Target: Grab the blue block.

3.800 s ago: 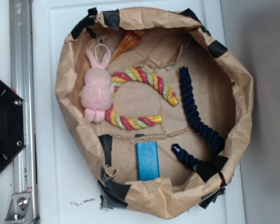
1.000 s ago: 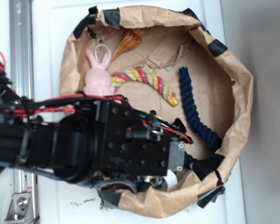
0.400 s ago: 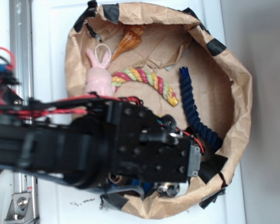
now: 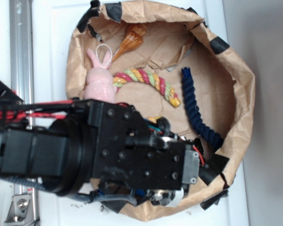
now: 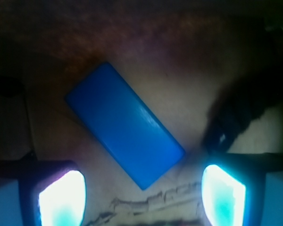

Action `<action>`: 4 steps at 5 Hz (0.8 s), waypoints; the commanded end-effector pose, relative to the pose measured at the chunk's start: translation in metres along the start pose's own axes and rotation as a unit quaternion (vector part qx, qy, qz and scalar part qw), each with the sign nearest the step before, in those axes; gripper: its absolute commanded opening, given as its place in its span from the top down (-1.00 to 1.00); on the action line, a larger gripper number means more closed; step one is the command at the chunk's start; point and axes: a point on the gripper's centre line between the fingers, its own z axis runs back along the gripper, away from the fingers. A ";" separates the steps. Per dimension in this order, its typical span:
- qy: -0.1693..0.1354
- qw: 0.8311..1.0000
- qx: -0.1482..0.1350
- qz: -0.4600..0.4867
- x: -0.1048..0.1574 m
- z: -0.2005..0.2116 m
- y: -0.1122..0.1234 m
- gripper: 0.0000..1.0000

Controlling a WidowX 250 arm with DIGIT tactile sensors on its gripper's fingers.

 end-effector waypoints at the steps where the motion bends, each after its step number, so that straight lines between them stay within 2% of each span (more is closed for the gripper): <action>1: -0.004 0.997 -0.025 -0.077 0.012 -0.019 -0.010 -1.00; 3: 0.022 0.997 -0.052 -0.043 0.000 -0.048 -0.001 -1.00; 4: 0.024 0.998 -0.060 0.025 -0.019 -0.046 0.012 -1.00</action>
